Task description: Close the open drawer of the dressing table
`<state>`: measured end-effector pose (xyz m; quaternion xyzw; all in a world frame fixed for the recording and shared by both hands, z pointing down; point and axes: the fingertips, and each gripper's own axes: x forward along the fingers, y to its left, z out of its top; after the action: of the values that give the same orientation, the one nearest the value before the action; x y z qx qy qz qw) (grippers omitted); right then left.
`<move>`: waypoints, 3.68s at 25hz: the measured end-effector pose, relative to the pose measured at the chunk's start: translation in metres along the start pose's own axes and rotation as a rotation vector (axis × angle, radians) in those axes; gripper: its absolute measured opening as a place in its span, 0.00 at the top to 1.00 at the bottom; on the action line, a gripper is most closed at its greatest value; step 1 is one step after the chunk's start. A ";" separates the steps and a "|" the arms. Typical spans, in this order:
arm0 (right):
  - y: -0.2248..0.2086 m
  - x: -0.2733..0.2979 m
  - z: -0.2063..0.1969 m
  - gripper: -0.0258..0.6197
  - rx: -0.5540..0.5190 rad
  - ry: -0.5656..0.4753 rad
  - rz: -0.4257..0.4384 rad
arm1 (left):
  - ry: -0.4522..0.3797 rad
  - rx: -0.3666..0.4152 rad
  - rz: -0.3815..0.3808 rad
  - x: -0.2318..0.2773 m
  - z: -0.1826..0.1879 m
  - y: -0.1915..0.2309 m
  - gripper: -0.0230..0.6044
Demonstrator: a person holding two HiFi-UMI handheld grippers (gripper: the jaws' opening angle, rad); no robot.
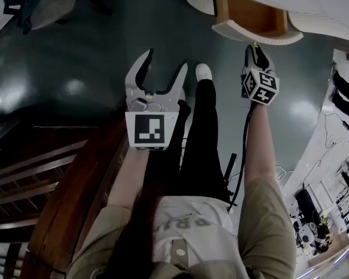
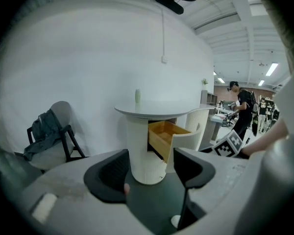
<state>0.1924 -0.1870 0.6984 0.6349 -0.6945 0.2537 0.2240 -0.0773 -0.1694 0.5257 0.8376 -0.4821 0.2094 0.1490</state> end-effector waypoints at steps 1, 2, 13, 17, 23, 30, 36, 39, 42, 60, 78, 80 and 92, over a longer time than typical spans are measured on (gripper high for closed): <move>0.000 0.002 0.001 0.79 0.001 0.001 0.000 | -0.004 0.004 0.000 0.002 0.001 0.001 0.48; 0.000 0.004 0.002 0.79 0.002 0.002 0.000 | -0.010 0.014 -0.003 0.004 0.002 0.002 0.48; 0.000 0.022 0.015 0.79 -0.003 0.012 0.020 | 0.004 0.030 -0.026 0.022 0.001 0.000 0.46; 0.000 0.027 0.020 0.79 -0.012 0.010 0.035 | 0.009 0.036 -0.020 0.026 0.000 -0.005 0.46; -0.001 0.030 0.024 0.79 -0.028 0.015 0.060 | 0.013 0.030 -0.005 0.030 0.002 -0.009 0.46; 0.000 0.037 0.029 0.79 -0.030 0.013 0.073 | 0.020 0.030 0.013 0.033 0.002 -0.009 0.46; 0.000 0.044 0.036 0.79 -0.031 0.015 0.078 | 0.024 0.023 0.029 0.036 0.003 -0.008 0.46; 0.001 0.047 0.038 0.79 -0.028 0.018 0.078 | 0.031 0.022 0.032 0.038 0.001 -0.006 0.46; 0.000 0.049 0.041 0.79 -0.030 0.016 0.077 | 0.034 0.020 0.040 0.039 0.000 -0.005 0.46; 0.000 0.072 0.057 0.79 -0.009 0.025 0.082 | 0.046 -0.001 0.083 0.042 -0.002 0.000 0.46; -0.001 0.097 0.081 0.79 -0.015 -0.012 0.071 | 0.053 -0.018 0.113 0.052 -0.003 0.013 0.46; -0.001 0.100 0.083 0.79 -0.010 -0.013 0.071 | 0.055 -0.021 0.114 0.053 -0.003 0.015 0.46; -0.003 0.116 0.098 0.79 -0.018 -0.021 0.069 | 0.065 -0.019 0.124 0.060 0.000 0.020 0.46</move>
<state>0.1853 -0.3383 0.6968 0.6110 -0.7208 0.2483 0.2134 -0.0679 -0.2242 0.5565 0.7975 -0.5298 0.2406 0.1593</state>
